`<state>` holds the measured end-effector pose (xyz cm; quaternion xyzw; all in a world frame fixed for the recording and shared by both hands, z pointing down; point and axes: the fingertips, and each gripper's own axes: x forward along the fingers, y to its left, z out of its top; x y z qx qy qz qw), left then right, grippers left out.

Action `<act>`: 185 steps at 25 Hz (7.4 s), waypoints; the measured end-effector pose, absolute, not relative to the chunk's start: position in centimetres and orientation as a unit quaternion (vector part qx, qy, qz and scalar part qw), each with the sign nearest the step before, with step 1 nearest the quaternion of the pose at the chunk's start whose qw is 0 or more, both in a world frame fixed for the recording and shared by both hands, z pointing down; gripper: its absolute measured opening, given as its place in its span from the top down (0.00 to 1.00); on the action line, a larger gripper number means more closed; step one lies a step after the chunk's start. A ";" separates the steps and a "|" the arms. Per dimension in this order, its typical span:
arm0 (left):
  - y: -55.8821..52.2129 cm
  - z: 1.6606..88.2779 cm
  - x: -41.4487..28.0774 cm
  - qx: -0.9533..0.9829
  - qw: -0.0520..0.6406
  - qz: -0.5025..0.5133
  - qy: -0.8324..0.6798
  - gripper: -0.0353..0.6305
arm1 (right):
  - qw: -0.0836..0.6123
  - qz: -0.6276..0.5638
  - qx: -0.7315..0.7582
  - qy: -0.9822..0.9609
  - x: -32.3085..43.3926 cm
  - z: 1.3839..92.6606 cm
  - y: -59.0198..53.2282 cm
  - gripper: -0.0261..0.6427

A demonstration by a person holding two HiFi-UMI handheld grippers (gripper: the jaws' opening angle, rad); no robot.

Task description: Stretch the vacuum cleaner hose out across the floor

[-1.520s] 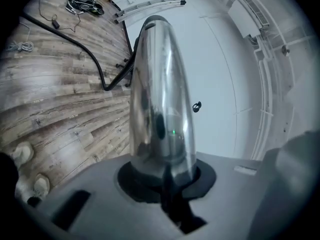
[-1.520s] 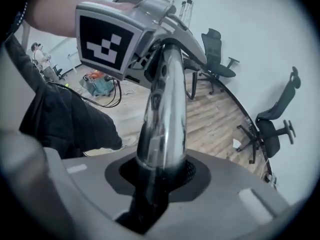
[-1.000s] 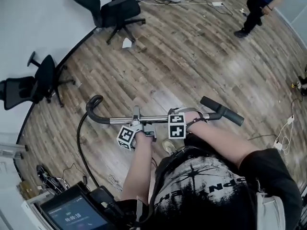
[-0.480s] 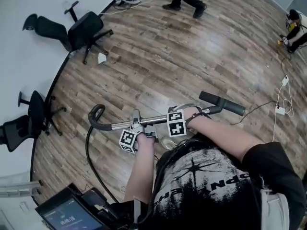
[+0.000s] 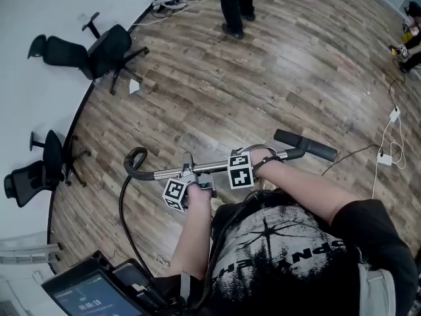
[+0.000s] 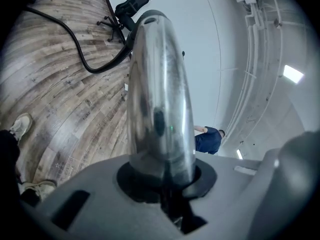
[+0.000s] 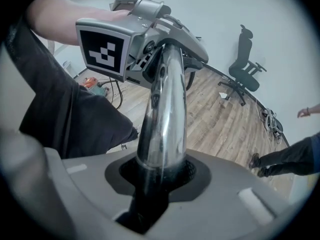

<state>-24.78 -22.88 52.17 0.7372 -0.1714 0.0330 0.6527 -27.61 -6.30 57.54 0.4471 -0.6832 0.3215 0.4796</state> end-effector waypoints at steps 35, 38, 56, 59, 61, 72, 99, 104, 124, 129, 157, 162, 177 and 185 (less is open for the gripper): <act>-4.7 57.2 7.6 0.696 0.689 0.188 -0.075 0.85 | 0.413 0.478 0.467 -0.619 -0.6 59.3 10.9 0.79; -2.9 57.1 9.2 0.703 0.686 0.165 -0.093 0.85 | 0.410 0.468 0.440 -0.647 1.8 59.5 13.0 0.79; 5.9 54.1 13.6 0.705 0.641 -0.049 -0.301 0.88 | 0.499 0.274 0.365 -0.737 13.5 60.1 22.0 0.81; 6.8 53.2 12.6 0.704 0.637 -0.067 -0.307 0.88 | 0.500 0.273 0.343 -0.747 13.0 59.4 23.0 0.81; 8.5 52.1 11.2 0.703 0.634 -0.088 -0.310 0.87 | 0.503 0.270 0.329 -0.752 12.0 58.5 24.8 0.81; 20.7 50.7 4.2 0.689 0.628 -0.142 -0.332 0.86 | 0.508 0.275 0.282 -0.766 6.1 57.0 37.4 0.81; 46.2 54.3 20.2 0.623 0.674 -0.138 -0.371 0.84 | 0.556 0.262 0.162 -0.772 25.2 58.2 62.0 0.81; 48.0 54.9 24.0 0.645 0.679 -0.100 -0.336 0.84 | 0.546 0.260 0.191 -0.773 27.9 59.3 63.6 0.81; 54.9 59.9 32.8 0.669 0.709 -0.001 -0.221 0.85 | 0.567 0.291 0.360 -0.682 33.6 63.2 70.3 0.81; 57.0 60.3 34.8 0.666 0.709 0.008 -0.231 0.85 | 0.557 0.302 0.349 -0.691 35.4 63.5 72.4 0.81; 68.9 61.9 41.0 0.638 0.714 -0.037 -0.285 0.82 | 0.556 0.320 0.223 -0.734 43.6 64.5 84.4 0.81; 67.9 62.8 41.8 0.635 0.727 -0.027 -0.259 0.82 | 0.572 0.308 0.237 -0.723 44.5 65.3 83.1 0.81; 78.5 66.2 50.3 0.640 0.751 0.083 -0.140 0.66 | 0.595 0.275 0.201 -0.728 56.4 70.4 88.4 0.81; 81.0 71.6 48.3 0.719 0.664 0.169 -0.115 0.95 | 0.596 0.311 0.229 -0.704 61.1 80.7 91.2 0.81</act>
